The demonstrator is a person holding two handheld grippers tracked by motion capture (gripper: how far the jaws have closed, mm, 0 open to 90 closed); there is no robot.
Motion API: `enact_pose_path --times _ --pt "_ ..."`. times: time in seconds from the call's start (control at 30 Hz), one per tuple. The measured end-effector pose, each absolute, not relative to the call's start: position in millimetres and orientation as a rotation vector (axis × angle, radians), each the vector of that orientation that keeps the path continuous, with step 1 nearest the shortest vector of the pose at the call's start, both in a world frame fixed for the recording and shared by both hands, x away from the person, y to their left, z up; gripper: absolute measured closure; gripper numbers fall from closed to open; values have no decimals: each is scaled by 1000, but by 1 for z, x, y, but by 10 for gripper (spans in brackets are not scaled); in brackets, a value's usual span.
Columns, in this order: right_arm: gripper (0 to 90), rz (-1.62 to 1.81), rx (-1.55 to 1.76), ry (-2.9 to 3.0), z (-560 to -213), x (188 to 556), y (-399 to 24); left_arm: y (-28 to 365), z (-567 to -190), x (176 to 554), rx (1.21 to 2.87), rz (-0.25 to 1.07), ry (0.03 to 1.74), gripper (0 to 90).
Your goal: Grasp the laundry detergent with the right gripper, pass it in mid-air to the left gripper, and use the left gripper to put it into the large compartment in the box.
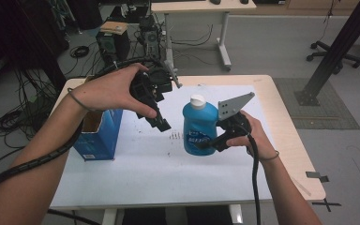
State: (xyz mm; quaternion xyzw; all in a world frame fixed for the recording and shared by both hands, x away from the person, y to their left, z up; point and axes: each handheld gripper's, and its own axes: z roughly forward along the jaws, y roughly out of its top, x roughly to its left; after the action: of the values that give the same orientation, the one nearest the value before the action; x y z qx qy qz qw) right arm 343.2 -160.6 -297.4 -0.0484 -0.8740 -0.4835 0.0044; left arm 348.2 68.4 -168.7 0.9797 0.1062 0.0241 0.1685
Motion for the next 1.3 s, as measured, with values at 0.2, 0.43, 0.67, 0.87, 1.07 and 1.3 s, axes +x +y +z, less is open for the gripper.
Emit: enact_pose_path --times 0.2,0.43,0.67,0.87,1.07,1.3 --pt "420 -1511 -97 -2727 -294 341 -151 60 -168 344 2787 66 259 38" --pt "419 -1494 -65 -2726 -293 340 -144 51 -167 338 2794 55 217 39" --pt "419 -1484 -34 -2720 -292 339 -137 46 -165 335 2788 52 188 40" --pt "419 -1459 -6 -2716 -293 338 -129 42 -165 333 2792 48 164 41" --pt "419 -1454 8 -2710 -293 336 -123 40 -165 332 2799 46 146 43" --pt "420 -1449 15 -2714 -293 336 -122 38 -164 329 2799 42 127 50"
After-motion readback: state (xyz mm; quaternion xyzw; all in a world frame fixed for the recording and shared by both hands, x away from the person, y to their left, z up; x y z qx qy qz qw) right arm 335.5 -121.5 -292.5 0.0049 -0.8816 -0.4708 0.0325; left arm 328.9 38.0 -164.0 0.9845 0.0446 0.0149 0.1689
